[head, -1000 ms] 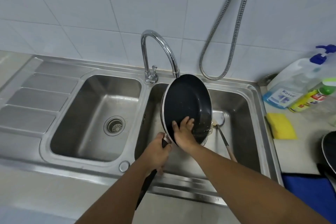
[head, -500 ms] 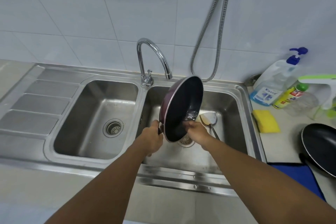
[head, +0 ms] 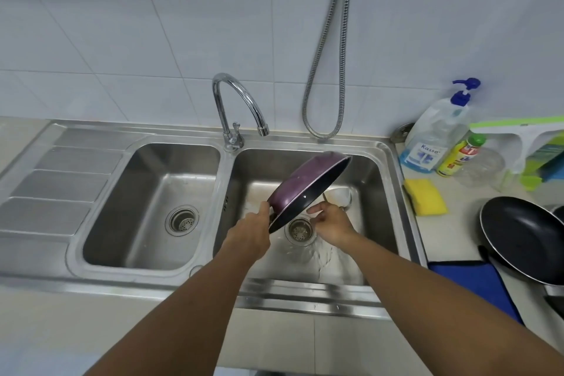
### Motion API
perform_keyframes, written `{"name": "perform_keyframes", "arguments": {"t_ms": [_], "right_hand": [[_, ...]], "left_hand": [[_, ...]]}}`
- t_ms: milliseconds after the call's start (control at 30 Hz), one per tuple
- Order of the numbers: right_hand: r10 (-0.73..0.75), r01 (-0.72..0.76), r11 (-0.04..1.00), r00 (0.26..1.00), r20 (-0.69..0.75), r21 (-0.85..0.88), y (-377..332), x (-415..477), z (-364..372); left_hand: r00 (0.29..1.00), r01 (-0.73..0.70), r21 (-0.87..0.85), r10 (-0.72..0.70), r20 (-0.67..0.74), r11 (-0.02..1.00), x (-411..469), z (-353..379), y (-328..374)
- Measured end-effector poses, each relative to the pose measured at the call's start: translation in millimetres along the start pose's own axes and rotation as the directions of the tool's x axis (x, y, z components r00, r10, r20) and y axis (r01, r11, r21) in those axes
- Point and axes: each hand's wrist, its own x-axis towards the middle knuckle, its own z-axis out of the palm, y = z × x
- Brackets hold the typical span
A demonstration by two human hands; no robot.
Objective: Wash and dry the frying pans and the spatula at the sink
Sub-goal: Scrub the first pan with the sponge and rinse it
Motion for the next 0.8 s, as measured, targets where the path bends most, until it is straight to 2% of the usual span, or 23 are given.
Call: {"name": "perform_keyframes", "arguments": {"t_ms": [100,233,333,400,467,567,633,700,733,800], "right_hand": [[-0.031,0.029,0.999,0.994,-0.103,-0.020,-3.3,-3.6,-4.5],[-0.026,0.027,0.988,1.000,0.009,-0.151,-8.3,-9.6,-9.5],[-0.055,0.055,0.980,0.998,0.005,-0.193,-5.2,-15.9,-13.3],[-0.077,0.063,0.980,0.995,-0.068,-0.188,-2.1,-20.2,-14.5],[-0.059,0.045,0.994,0.988,-0.141,-0.101,2.0,-24.5,-16.8],[-0.040,0.040,0.999,0.986,-0.160,-0.007,13.7,-28.8,-19.4],[-0.077,0.064,0.995,0.978,-0.193,-0.070,21.8,-29.4,-18.5],[-0.059,0.042,0.997,0.950,-0.306,-0.061,21.0,-30.5,-17.0],[-0.006,0.007,1.000,0.938,-0.347,0.000,19.4,-30.2,-15.1],[0.115,-0.036,0.969,0.942,-0.317,0.243,14.7,-27.2,-13.5]], "left_hand": [[0.998,0.018,-0.105,-0.012,0.058,0.994,-0.7,-1.1,6.5],[0.983,0.143,-0.282,-0.103,0.152,0.949,-1.3,0.2,11.6],[0.964,0.245,-0.473,-0.160,0.214,0.847,-4.3,9.1,11.0],[0.949,0.303,-0.616,-0.171,0.266,0.727,-9.7,13.8,12.2],[0.938,0.341,-0.732,-0.159,0.309,0.590,-14.2,16.9,13.4],[0.916,0.401,-0.808,-0.160,0.368,0.431,-13.3,21.2,11.8],[0.908,0.417,-0.806,-0.150,0.392,0.420,-10.9,23.4,9.7],[0.905,0.419,-0.818,-0.114,0.409,0.393,-9.4,25.8,7.5],[0.903,0.422,-0.831,-0.092,0.419,0.361,-10.2,27.1,7.0],[0.903,0.420,-0.841,-0.064,0.425,0.340,-13.1,30.7,4.8]]}}
